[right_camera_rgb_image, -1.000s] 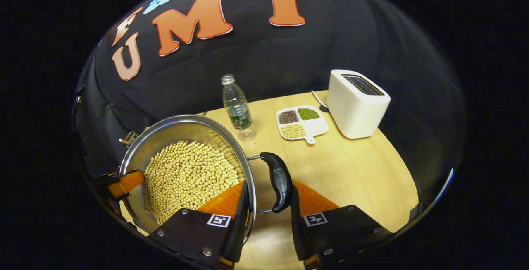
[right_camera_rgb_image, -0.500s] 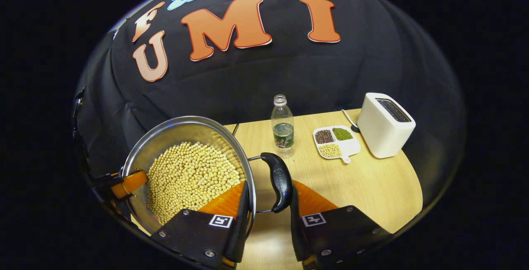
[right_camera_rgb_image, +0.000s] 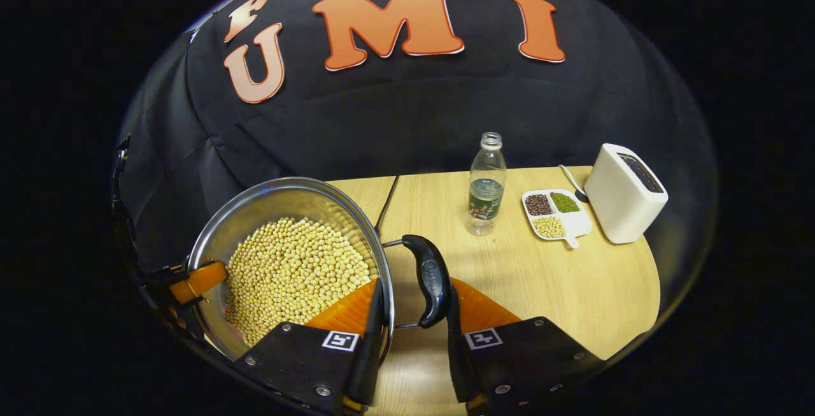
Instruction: First push the handle of the pot to place it horizontally, then grasp the pot with both hands and set it on the induction cooktop.
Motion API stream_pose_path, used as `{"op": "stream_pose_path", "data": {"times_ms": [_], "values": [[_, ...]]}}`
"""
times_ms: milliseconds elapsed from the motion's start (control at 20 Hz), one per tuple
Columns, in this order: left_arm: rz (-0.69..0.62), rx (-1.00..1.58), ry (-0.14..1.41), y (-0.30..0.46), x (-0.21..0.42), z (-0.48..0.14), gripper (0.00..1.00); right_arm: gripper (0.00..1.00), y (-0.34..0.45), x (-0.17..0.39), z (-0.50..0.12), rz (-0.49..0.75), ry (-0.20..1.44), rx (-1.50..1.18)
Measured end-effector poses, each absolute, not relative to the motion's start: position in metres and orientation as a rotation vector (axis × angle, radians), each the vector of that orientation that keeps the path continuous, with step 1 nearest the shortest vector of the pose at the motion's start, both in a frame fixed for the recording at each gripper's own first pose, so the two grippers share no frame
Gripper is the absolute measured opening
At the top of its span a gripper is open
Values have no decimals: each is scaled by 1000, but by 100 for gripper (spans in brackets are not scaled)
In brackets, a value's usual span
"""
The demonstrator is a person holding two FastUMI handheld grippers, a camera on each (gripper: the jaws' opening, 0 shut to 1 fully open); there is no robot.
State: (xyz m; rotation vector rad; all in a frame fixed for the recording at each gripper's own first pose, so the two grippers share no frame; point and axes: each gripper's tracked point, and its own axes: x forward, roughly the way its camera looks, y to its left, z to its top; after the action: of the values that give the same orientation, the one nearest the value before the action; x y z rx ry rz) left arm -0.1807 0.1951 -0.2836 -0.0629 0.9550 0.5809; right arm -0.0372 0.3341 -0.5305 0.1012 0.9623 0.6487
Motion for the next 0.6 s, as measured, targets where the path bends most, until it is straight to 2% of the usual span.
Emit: {"op": "stream_pose_path", "data": {"times_ms": [600], "values": [[601, -71, 1026, 192, -178, -272, 71, 47, 337, -32, -531, 657, 1034, 75]]}}
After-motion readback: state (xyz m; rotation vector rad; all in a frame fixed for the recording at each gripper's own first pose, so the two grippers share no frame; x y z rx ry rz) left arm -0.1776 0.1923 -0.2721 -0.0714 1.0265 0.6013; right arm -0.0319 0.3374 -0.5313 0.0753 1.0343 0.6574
